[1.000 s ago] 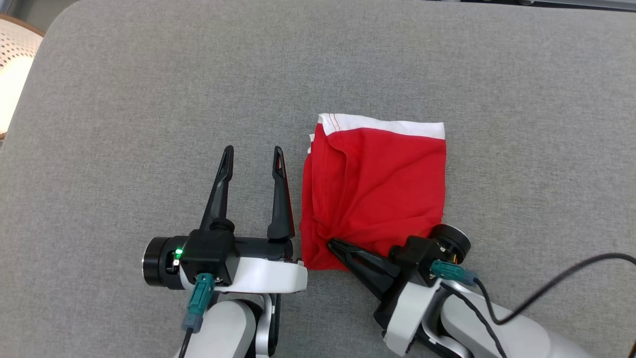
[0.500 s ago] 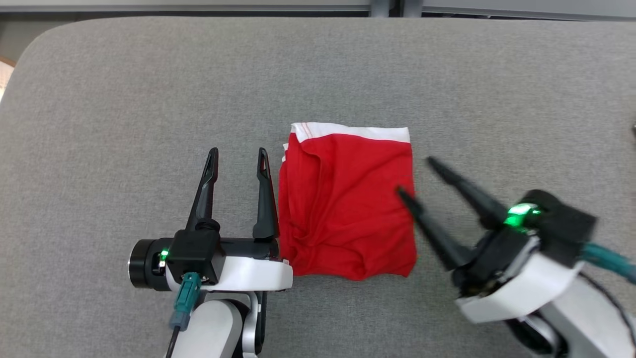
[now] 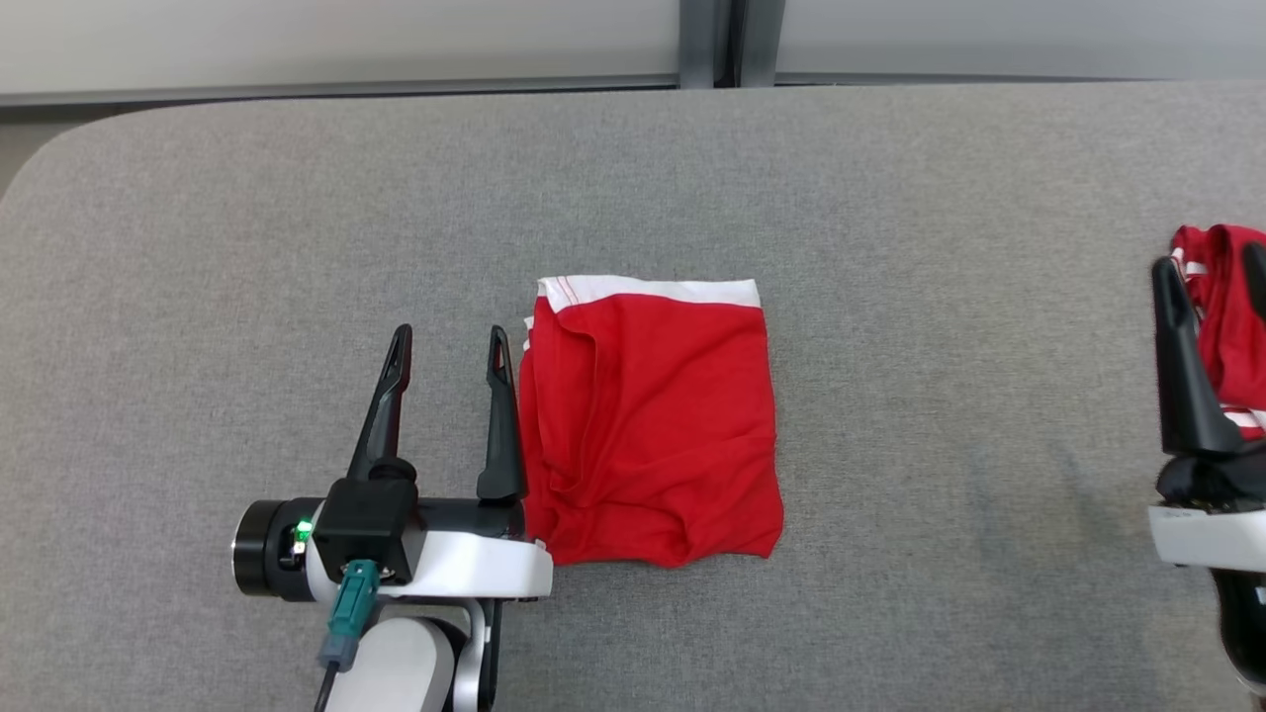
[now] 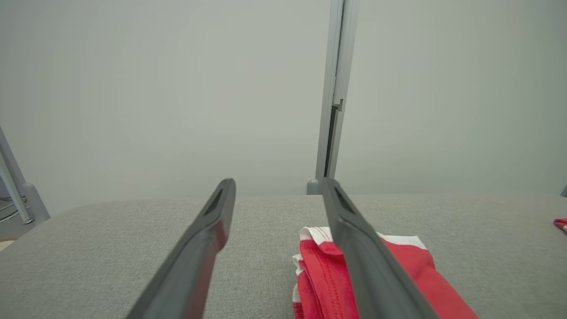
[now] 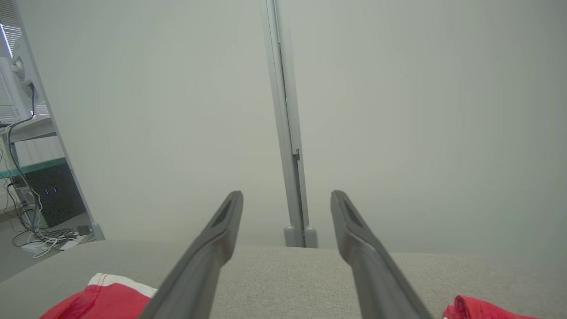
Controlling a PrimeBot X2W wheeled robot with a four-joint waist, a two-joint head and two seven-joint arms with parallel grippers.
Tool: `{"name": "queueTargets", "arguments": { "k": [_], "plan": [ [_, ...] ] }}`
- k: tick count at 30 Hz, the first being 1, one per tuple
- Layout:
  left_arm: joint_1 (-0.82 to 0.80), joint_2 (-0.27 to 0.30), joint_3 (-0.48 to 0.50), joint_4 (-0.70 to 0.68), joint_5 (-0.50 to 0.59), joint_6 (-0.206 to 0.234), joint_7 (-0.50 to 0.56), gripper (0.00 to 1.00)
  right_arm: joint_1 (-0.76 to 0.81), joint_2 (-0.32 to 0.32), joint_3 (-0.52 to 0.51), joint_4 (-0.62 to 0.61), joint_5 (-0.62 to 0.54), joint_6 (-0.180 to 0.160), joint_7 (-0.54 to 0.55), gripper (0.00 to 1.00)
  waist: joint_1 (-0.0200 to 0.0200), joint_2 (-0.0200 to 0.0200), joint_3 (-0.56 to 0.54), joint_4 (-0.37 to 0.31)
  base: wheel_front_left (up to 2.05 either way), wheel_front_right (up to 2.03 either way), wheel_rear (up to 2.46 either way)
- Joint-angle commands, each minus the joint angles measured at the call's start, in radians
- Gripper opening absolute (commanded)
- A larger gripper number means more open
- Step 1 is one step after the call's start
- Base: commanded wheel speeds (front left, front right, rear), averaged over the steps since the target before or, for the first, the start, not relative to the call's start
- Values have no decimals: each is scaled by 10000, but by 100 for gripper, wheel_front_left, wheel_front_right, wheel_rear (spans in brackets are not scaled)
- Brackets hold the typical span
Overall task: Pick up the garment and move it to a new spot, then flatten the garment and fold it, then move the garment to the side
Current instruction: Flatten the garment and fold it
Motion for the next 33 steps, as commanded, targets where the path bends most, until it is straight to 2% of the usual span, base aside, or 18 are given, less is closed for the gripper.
{"name": "queueTargets", "arguments": {
  "k": [1, 7, 16, 25, 33],
  "plan": [
    [129, 41, 90, 20, 92, -91, -45, 100, 277, 43, -243, 85, -186, 20, -43, 100, 0, 0, -158, -87, 0, 0, 0],
    [578, 155, 279, 229, 149, -440, -45, 100, 1112, 220, -771, 520, -880, 20, -44, 100, 0, 0, -682, -210, 0, 0, 0],
    [1271, 254, 537, 472, 13, -757, -45, 100, 1914, 545, -592, 866, -1207, 20, -45, 100, 0, 0, -1312, -271, 0, 0, 0],
    [1522, 289, 751, 600, -36, -864, -45, 100, 2204, 748, -499, 1061, -1229, 20, -46, 100, 0, 0, -1529, -288, 0, 0, 0],
    [1402, 291, 806, 761, 36, -888, -45, 100, 2110, 657, -378, 1284, -1170, 20, -44, 100, 0, 0, -1513, -316, 0, 0, 0]
  ]
}}
